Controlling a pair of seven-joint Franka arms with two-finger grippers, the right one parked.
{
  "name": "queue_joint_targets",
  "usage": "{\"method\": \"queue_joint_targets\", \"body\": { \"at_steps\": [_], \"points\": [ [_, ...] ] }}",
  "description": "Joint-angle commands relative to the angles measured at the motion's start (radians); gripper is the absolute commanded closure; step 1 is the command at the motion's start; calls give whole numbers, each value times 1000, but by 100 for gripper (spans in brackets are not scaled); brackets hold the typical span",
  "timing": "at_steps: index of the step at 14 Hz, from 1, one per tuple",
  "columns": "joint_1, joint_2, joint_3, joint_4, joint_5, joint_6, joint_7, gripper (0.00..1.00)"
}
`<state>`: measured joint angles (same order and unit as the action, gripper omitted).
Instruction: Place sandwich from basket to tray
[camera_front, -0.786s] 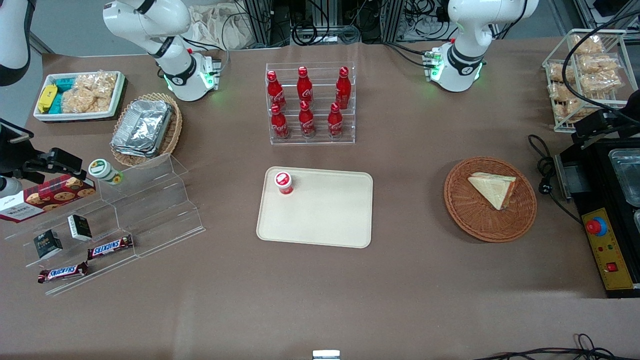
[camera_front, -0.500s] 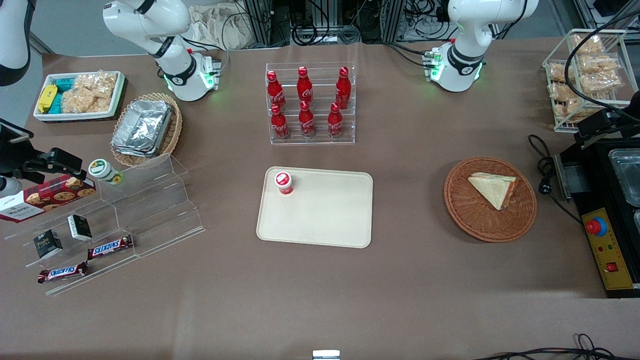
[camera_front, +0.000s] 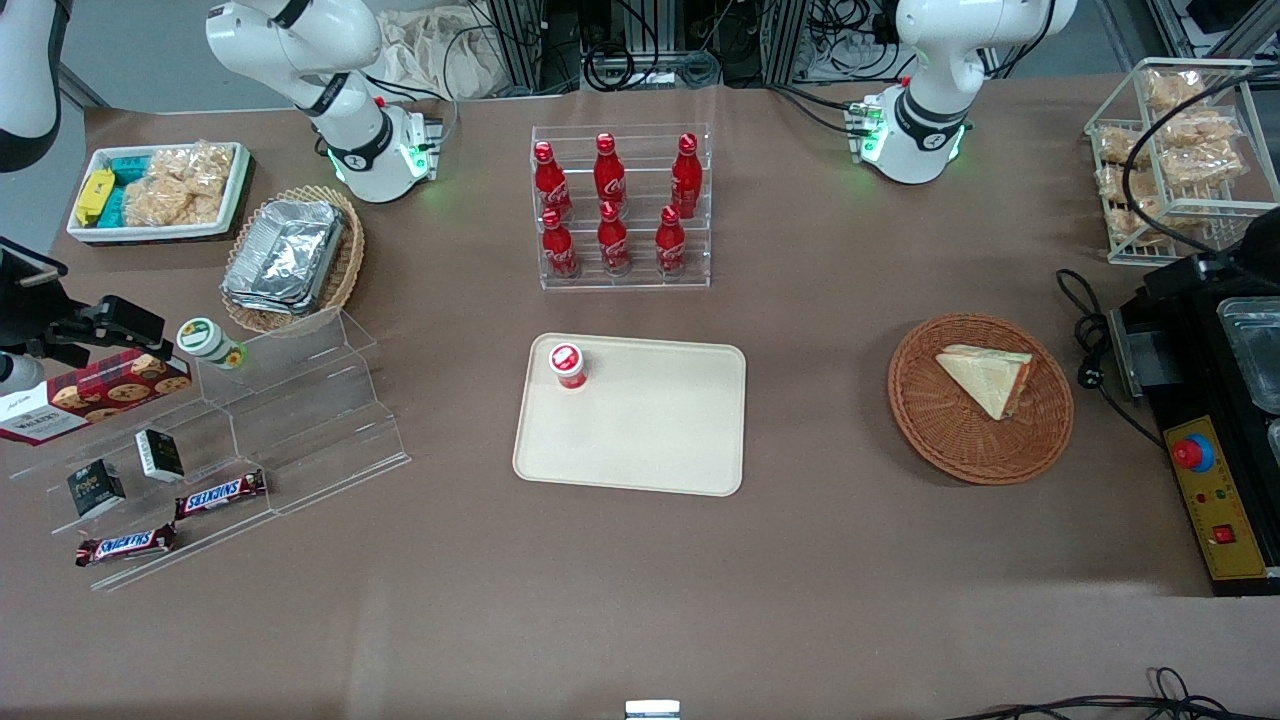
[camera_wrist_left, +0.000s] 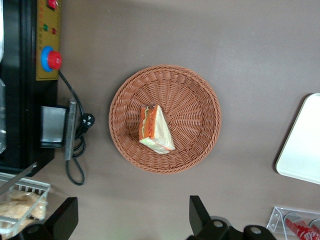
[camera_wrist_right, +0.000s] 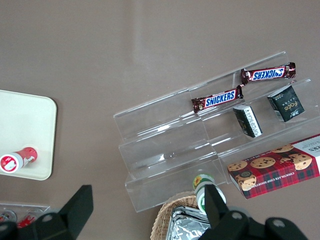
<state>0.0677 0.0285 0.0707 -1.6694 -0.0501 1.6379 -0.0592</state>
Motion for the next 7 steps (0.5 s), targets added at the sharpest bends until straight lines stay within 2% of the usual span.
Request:
{"method": "queue_joint_targets", "body": {
  "at_steps": [1,7],
  "points": [
    [21,8,-2,-108,-57,123,-69,0],
    [23,56,-2,-323,-91,379,-155,0]
  ]
}}
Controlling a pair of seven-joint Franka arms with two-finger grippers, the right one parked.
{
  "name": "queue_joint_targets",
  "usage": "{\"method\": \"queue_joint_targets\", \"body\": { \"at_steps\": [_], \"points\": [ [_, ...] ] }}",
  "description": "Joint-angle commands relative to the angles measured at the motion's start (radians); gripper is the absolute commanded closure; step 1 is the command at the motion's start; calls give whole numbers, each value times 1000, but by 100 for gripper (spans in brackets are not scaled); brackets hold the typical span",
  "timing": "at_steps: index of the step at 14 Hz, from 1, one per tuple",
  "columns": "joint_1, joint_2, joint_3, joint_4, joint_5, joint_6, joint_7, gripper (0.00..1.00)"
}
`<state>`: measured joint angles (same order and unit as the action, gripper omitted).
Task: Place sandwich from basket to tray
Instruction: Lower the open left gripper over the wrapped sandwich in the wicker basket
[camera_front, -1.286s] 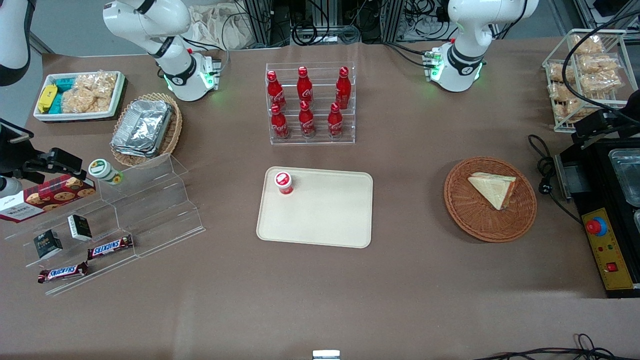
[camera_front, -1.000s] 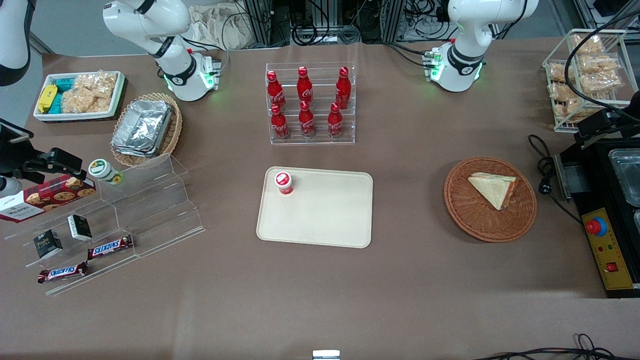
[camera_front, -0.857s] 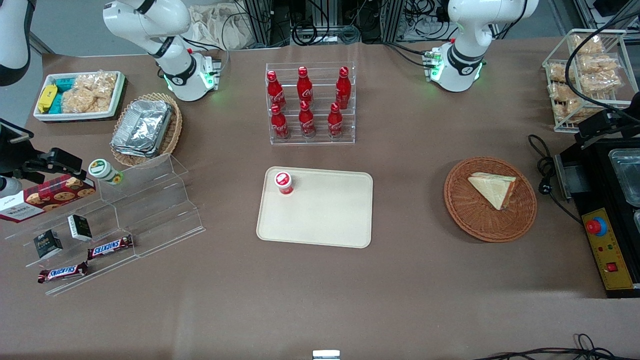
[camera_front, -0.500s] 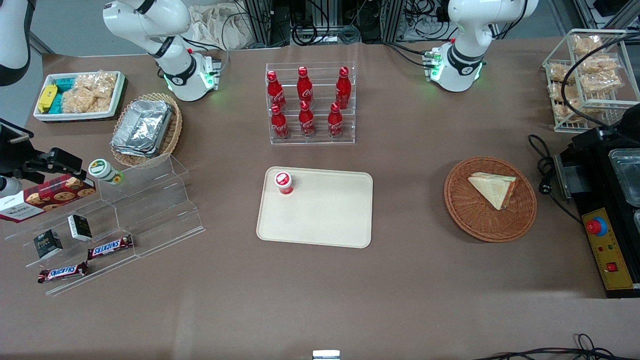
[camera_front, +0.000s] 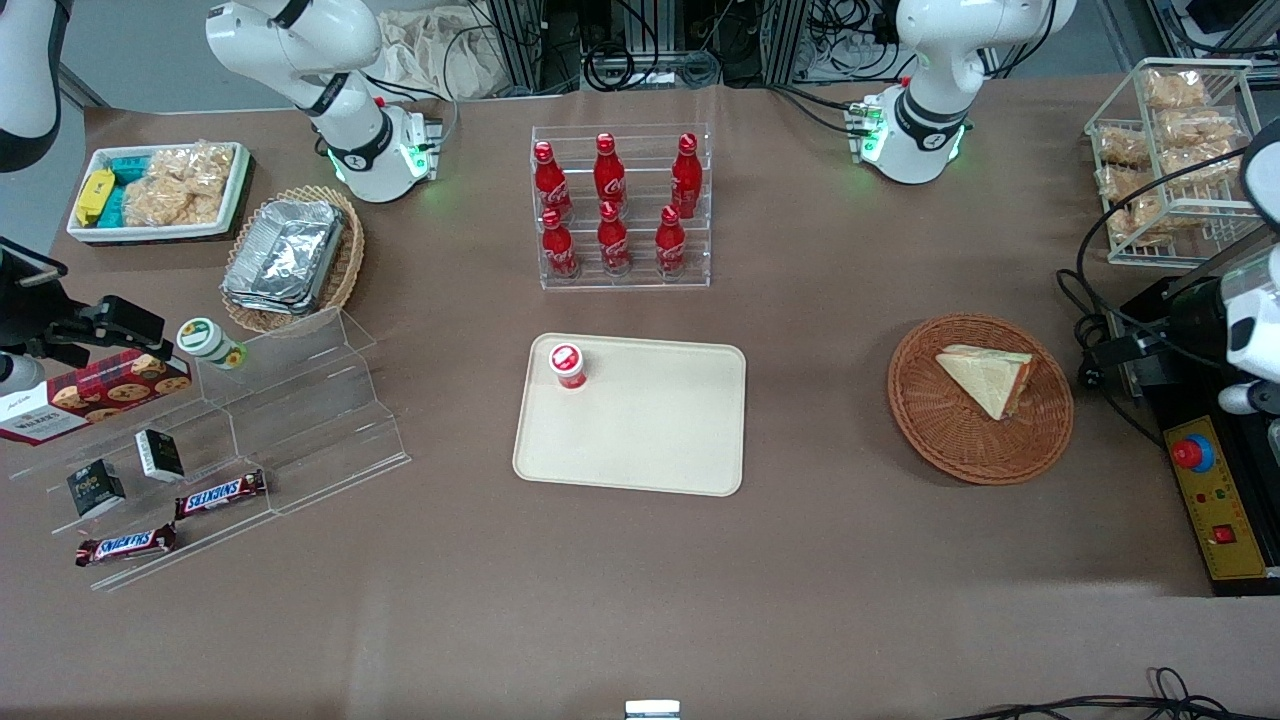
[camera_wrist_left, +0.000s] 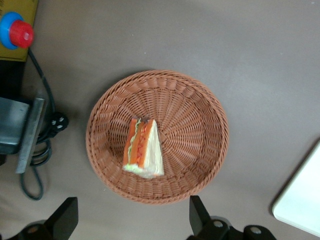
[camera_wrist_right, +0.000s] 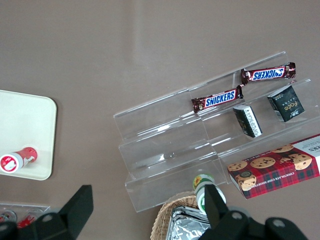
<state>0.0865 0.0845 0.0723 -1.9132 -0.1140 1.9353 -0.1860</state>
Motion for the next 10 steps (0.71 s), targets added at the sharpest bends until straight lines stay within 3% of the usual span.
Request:
{"method": "queue_joint_targets", "body": {
  "at_steps": [1,10],
  "points": [
    [4,15,-3,-107,-30,124,-35,0],
    [4,135,-3,-285,-64,431,-41,0]
  ]
}}
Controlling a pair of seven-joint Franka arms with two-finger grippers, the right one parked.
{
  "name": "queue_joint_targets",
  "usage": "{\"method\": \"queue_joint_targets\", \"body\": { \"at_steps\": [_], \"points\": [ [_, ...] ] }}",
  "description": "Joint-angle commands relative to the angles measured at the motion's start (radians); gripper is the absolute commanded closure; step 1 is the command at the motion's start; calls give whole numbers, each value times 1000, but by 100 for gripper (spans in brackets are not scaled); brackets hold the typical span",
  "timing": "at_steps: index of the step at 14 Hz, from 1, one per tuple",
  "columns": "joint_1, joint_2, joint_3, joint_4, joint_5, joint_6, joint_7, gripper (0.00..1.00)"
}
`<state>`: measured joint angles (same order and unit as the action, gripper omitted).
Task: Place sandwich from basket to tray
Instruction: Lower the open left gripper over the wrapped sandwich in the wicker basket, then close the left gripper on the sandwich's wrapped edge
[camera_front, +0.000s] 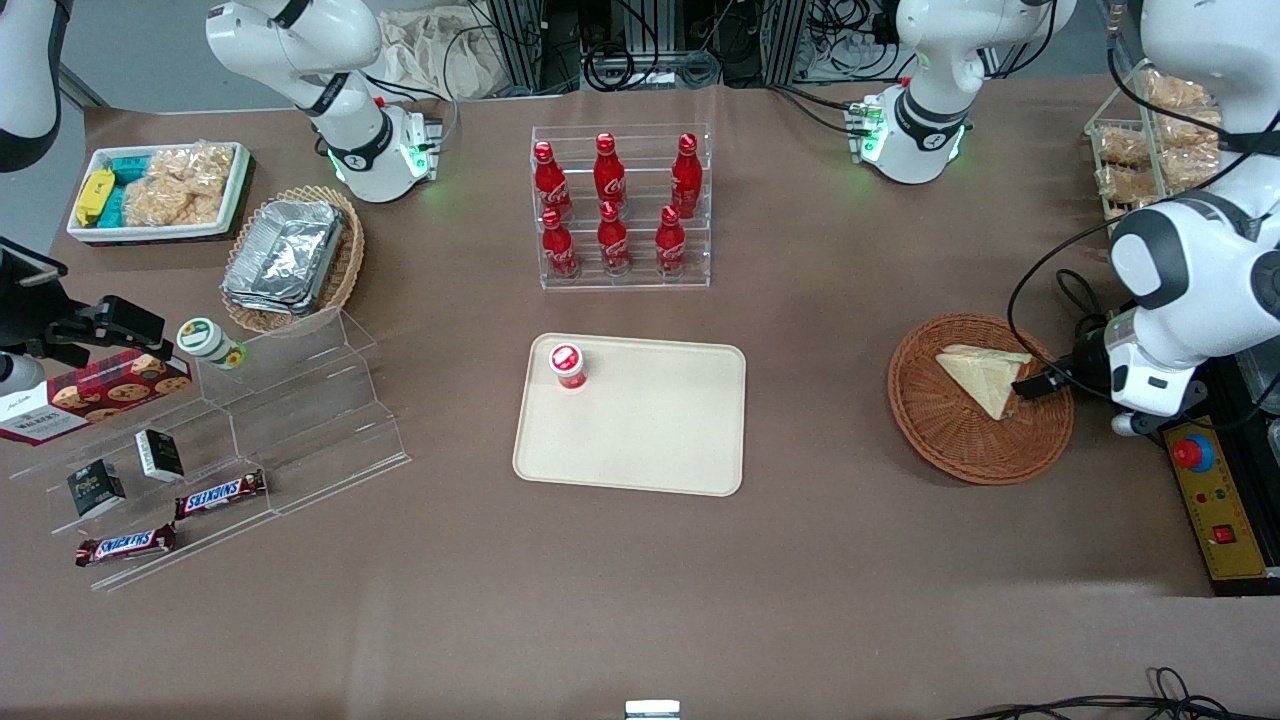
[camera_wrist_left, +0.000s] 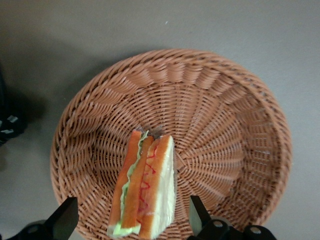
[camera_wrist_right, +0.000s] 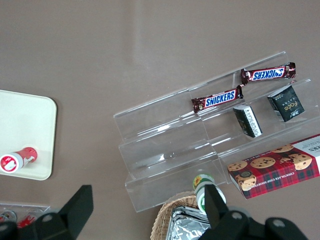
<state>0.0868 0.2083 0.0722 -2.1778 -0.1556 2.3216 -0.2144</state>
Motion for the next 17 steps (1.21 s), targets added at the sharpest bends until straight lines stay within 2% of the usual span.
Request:
{"method": "queue_joint_targets", "body": {
  "at_steps": [1,7,9,11,13,15,17],
  "points": [
    [2,28,-3,-20,-36,56,-13,0],
    [-2,68,-6,-51,-38,117,-13,1],
    [-4,68,-6,-51,-38,117,-13,19],
    [-4,68,-6,-51,-39,117,-16,44],
    [-4,65,-6,-48,-39,114,-25,64],
    [-10,51,-12,-39,-38,107,-62,75],
    [-12,20,-15,-13,-36,96,-69,77]
  ]
}}
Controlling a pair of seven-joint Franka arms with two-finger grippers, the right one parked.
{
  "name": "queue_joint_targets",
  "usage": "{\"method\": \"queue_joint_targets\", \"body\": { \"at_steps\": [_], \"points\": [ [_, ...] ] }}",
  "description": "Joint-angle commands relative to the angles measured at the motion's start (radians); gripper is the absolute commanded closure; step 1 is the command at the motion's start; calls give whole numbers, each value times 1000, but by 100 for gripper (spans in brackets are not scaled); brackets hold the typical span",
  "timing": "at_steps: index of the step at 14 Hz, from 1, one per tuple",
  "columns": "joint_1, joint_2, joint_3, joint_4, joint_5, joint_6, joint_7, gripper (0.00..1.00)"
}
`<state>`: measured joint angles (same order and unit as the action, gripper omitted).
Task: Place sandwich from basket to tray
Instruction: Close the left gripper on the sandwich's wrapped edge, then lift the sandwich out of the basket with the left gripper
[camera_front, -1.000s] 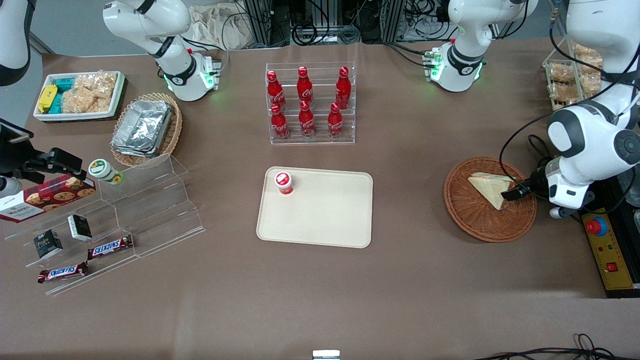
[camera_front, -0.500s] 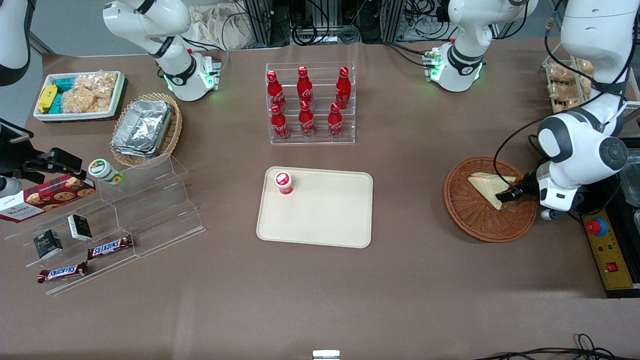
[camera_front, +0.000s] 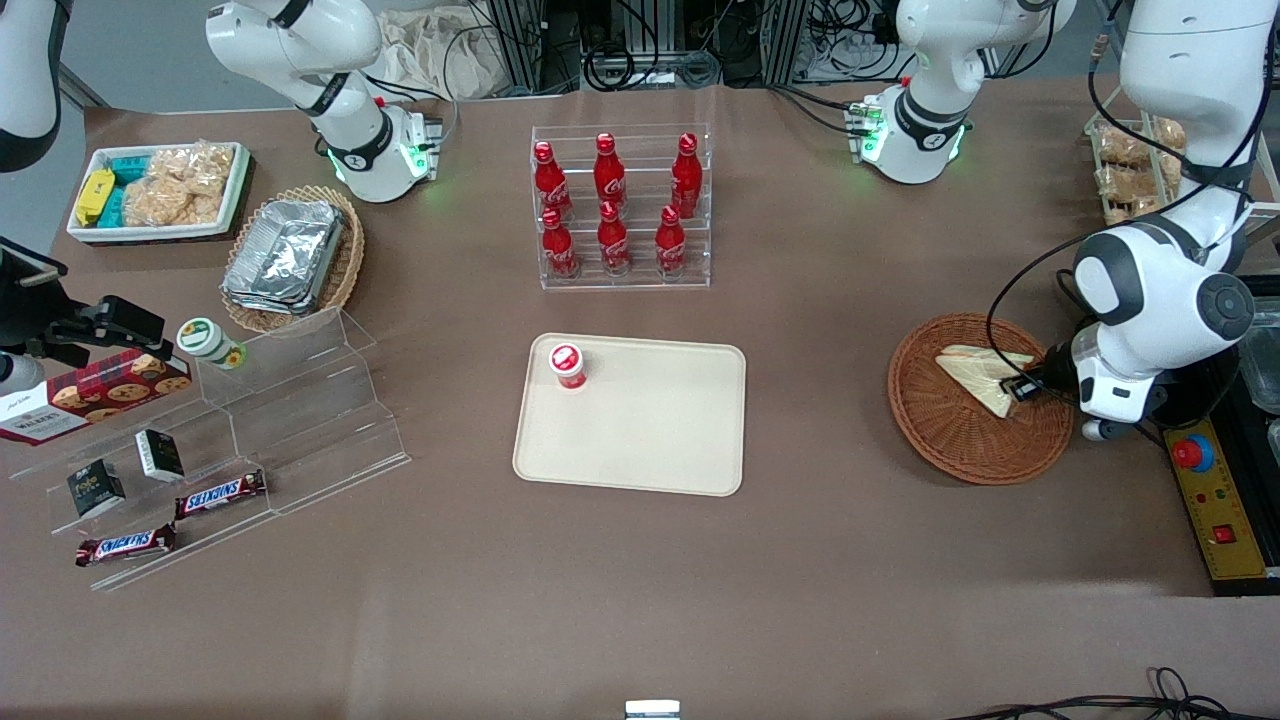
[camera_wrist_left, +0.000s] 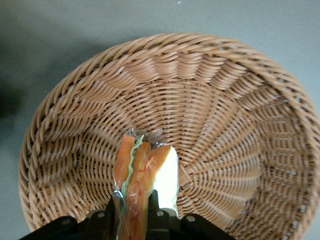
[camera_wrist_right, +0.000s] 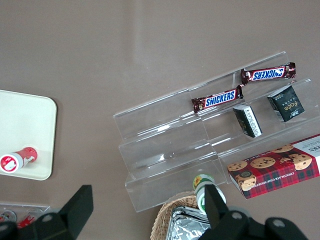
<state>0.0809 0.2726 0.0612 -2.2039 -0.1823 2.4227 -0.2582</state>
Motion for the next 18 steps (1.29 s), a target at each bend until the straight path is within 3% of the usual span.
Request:
{"method": "queue_joint_targets", "body": {
  "at_steps": [1,6,12,18],
  "points": [
    [-13,-61,-8,27,-9,-22,-26,78],
    [-38,-170,-14,160,9,-222,-38,80],
    [-53,-274,-78,449,38,-670,-70,79],
    [-53,-311,-347,596,158,-847,-332,79]
  ]
}}
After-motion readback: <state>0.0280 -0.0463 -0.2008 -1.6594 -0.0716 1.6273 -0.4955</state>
